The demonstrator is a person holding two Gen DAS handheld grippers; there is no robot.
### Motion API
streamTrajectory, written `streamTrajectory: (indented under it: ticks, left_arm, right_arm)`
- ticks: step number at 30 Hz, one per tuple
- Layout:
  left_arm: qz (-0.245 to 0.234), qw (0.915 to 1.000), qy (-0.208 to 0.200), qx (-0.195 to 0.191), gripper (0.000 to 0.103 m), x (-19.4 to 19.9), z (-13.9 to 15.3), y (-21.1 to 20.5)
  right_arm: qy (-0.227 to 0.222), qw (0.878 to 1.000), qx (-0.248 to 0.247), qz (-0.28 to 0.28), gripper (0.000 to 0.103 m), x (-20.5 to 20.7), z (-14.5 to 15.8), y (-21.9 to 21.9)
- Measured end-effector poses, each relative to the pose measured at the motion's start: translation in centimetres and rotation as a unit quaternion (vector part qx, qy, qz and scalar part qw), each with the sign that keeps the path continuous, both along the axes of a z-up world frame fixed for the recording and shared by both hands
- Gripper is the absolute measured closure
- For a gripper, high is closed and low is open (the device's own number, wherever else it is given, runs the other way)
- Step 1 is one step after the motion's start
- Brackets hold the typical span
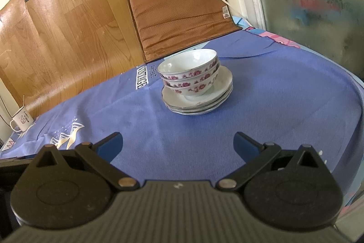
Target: Organize plates and bowls
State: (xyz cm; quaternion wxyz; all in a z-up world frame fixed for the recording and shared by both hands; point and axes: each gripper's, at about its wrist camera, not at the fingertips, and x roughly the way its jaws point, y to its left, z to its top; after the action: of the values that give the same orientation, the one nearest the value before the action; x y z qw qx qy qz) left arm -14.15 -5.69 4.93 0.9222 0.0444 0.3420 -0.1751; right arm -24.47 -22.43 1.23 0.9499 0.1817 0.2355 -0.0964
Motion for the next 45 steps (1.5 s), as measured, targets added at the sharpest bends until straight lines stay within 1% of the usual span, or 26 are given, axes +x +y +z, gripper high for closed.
streamTrajectory:
  ticks: [15,31,45]
  left_arm:
    - [-0.001,1.0,0.005,0.0,0.0,0.13,-0.34,0.06]
    - [-0.003,0.9998,0.021,0.005,0.0,0.39,-0.9,-0.2]
    - [-0.006,0.9997,0.024,0.008,0.0,0.44,-1.0,-0.31]
  right_arm:
    - [0.0,1.0,-0.001,0.0,0.0,-0.08,-0.21,-0.04]
    - [0.0,1.0,-0.001,-0.002,0.0,-0.21,-0.17,0.06]
    - [0.0,1.0,-0.001,-0.002,0.0,-0.2,-0.15,0.0]
